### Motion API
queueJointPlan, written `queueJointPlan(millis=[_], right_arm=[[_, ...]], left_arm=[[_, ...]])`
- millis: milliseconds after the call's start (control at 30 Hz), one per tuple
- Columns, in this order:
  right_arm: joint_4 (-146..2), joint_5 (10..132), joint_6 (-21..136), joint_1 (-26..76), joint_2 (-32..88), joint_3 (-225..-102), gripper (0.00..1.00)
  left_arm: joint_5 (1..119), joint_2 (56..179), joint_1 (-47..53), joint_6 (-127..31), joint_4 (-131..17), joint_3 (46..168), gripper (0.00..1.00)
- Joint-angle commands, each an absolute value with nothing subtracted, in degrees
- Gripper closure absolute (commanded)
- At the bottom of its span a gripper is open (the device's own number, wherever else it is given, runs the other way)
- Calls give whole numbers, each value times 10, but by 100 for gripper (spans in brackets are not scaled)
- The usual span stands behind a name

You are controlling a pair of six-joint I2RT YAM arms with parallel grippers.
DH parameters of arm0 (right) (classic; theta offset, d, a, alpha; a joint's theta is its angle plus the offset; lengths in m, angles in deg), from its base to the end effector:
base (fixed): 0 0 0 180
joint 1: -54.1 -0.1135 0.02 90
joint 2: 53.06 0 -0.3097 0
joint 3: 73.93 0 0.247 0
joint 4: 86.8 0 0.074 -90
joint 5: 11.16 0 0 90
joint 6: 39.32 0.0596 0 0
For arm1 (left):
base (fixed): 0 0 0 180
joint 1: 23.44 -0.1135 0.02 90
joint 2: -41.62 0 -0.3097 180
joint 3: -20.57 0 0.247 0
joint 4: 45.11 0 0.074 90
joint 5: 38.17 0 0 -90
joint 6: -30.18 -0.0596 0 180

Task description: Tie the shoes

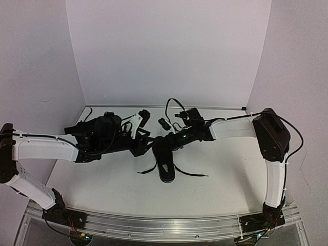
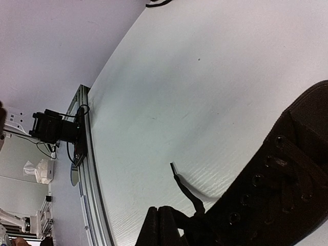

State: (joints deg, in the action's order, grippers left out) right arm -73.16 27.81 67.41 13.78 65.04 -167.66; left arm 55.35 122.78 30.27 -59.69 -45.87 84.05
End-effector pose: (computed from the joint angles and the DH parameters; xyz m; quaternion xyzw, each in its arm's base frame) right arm 0.3350 0.3451 0.2161 -0.3506 0.7555 0.5291 0.1626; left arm 0.1950 -0.2717 0.3023 0.3815 0.7158 -0.2868 0.5098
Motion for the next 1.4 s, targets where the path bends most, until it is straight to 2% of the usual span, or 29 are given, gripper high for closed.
queueJointPlan(millis=[0, 367, 567, 733, 800, 1000, 1367], right_arm=[[-741, 299, 691, 123, 671, -1714, 100], [-728, 319, 704, 93, 712, -1738, 92], [-700, 325, 697, 90, 697, -1755, 76], [-657, 336, 676, 93, 644, -1778, 55], [-637, 340, 665, 97, 621, -1784, 52], [-600, 349, 625, 151, 571, -1759, 50], [-499, 389, 489, 168, 626, -1780, 62]], left_arm=[[463, 1173, 280, -470, -400, 751, 50], [460, 1178, 269, -417, -362, 679, 51], [481, 1206, 265, -415, -349, 688, 47], [505, 1220, 258, -424, -349, 706, 41], [512, 1227, 256, -428, -353, 713, 40], [559, 1261, 241, -441, -356, 737, 42], [636, 1354, 216, -437, -351, 783, 42]])
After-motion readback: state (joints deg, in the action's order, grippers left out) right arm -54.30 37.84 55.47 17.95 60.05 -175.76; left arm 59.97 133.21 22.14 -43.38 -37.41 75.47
